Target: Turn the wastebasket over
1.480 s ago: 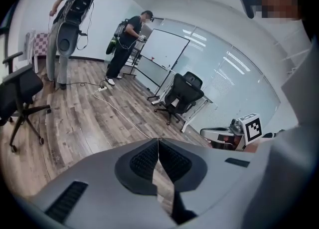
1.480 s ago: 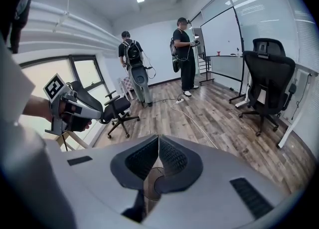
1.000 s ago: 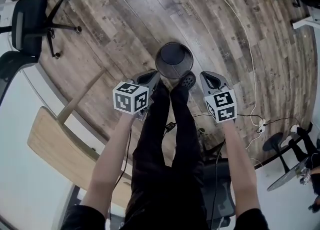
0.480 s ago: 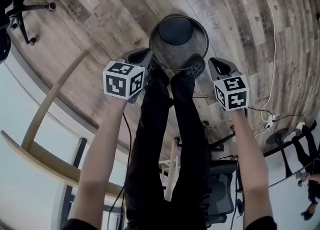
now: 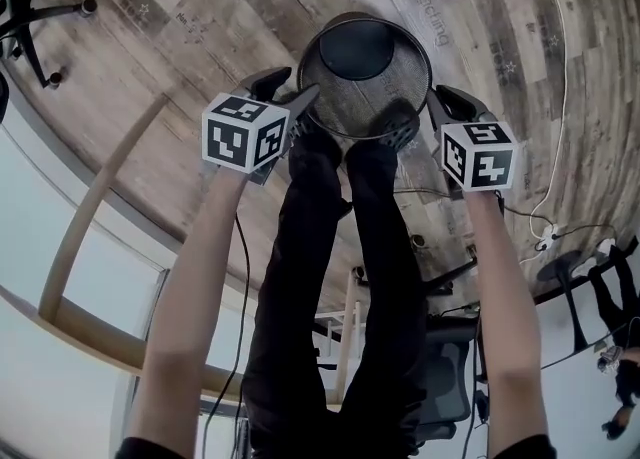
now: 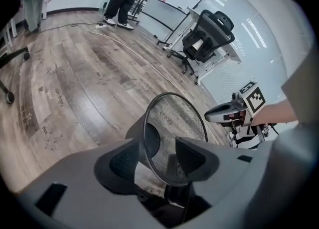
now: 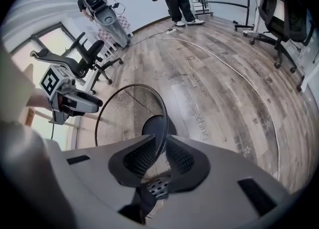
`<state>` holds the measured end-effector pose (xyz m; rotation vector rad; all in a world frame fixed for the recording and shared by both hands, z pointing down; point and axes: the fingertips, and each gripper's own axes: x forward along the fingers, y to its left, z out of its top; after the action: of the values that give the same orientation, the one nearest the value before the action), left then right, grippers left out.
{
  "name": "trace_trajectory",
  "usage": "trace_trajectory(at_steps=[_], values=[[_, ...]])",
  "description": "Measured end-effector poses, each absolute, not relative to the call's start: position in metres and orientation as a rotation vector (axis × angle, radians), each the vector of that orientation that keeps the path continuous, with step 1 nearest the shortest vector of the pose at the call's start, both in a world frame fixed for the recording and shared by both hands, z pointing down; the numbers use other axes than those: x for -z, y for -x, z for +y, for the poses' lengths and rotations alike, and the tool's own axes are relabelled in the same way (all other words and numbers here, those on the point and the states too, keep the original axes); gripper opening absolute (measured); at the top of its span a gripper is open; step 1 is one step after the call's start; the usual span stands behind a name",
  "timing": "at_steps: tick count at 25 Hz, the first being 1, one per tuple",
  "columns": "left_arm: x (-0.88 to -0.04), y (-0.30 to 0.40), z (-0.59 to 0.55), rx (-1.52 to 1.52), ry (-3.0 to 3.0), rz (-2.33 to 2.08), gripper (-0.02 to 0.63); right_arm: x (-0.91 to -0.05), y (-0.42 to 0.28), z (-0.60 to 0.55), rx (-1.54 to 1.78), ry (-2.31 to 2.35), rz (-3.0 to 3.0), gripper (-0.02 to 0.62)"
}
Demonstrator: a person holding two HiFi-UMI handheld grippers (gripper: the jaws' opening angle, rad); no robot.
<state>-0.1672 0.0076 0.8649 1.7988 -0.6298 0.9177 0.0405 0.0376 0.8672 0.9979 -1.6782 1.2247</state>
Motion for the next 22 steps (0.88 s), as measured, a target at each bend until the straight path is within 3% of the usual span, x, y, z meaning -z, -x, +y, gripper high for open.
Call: trace_trajectory(at_steps=[1, 2, 3, 6, 8, 10, 12, 22], values=[[-0.869, 0.165, 0.008, -0.932, -1.800, -0.615, 0.239, -0.871, -0.040, 0.035, -1.228, -1.002, -1.676, 0.082], [-0.873, 0.163, 0.009, -0.950, -1.801, -0.602, 0.241, -0.875, -0.039, 0.033, -1.232, -1.008, -1.670, 0.197], [-0.878, 0.162, 0.011, -0.971, -1.803, -0.590, 0.241, -0.880, -0.038, 0.032, -1.237, -1.013, -1.662, 0.262], [-0.891, 0.160, 0.013, -1.030, -1.797, -0.574, 0.233, -0.893, -0.037, 0.033, -1.266, -1.002, -1.628, 0.204], [-0.899, 0.163, 0.010, -1.061, -1.785, -0.618, 0.161, -0.901, -0.037, 0.034, -1.272, -1.004, -1.617, 0.135], [-0.906, 0.166, 0.005, -1.102, -1.776, -0.679, 0.083, -0.905, -0.037, 0.032, -1.261, -1.009, -1.618, 0.116], [-0.909, 0.165, 0.003, -1.139, -1.791, -0.688, 0.067, -0.904, -0.034, 0.032, -1.254, -1.011, -1.612, 0.080], [-0.899, 0.162, -0.011, -1.142, -1.816, -0.715, 0.058, -0.896, -0.035, 0.020, -1.178, -0.956, -1.654, 0.078]])
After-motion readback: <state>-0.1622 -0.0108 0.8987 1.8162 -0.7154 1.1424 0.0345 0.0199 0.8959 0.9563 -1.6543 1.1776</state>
